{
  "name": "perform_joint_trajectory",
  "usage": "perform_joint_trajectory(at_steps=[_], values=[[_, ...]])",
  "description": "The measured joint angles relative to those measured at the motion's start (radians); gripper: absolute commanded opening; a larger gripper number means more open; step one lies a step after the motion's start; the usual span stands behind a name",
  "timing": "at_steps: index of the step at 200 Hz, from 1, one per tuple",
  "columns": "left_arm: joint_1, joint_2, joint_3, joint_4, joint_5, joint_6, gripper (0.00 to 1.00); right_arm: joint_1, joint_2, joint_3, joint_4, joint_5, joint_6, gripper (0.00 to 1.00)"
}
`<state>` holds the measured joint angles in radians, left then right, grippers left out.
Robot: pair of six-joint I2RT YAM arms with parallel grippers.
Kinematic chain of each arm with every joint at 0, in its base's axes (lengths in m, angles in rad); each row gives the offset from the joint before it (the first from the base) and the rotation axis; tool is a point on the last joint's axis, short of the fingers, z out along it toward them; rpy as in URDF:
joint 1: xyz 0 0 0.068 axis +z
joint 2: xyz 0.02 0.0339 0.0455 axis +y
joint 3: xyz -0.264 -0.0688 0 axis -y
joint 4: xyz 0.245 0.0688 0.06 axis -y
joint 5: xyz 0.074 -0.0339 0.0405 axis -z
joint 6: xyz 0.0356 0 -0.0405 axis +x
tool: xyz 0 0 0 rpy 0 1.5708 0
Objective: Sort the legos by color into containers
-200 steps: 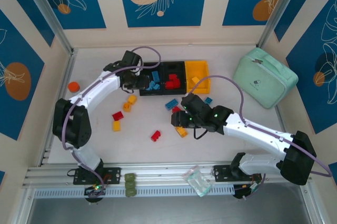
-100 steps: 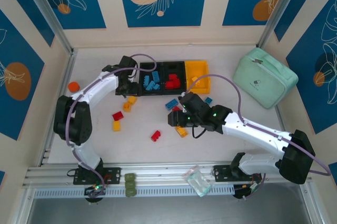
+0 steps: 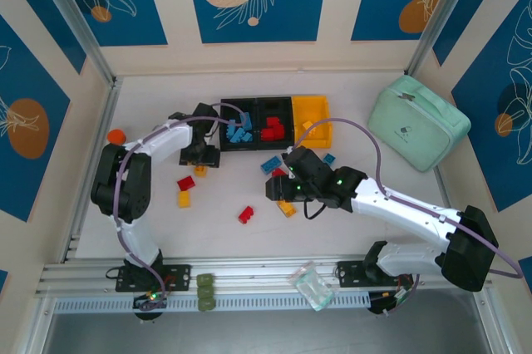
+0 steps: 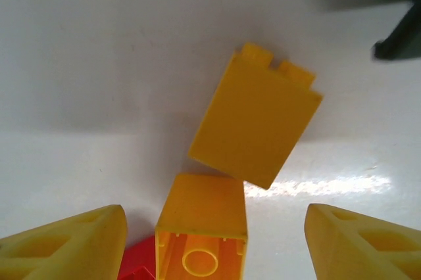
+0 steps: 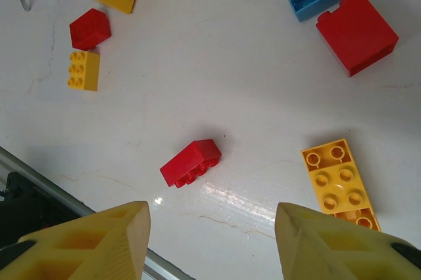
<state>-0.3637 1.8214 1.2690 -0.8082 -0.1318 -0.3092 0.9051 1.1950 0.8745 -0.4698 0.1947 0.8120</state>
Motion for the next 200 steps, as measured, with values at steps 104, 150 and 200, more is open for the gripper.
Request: perform_joint_trajectory(at_steps=[104,150,200], values=[[-0.002,-0.083,-0.056,0.005,0.06,-0.026,0.22,0.0,-0.002,-0.008,0.002,0.0,0.008,0.52],[-0.046,-0.205,-0.052,0.003,0.125,-0.039,0.22,0.0,-0.027,-0.013,0.002,0.008,0.008,0.53],[-0.172,-0.197,0.058,0.005,0.185,-0.078,0.23,-0.016,-0.132,-0.032,-0.052,0.057,0.028,0.57]])
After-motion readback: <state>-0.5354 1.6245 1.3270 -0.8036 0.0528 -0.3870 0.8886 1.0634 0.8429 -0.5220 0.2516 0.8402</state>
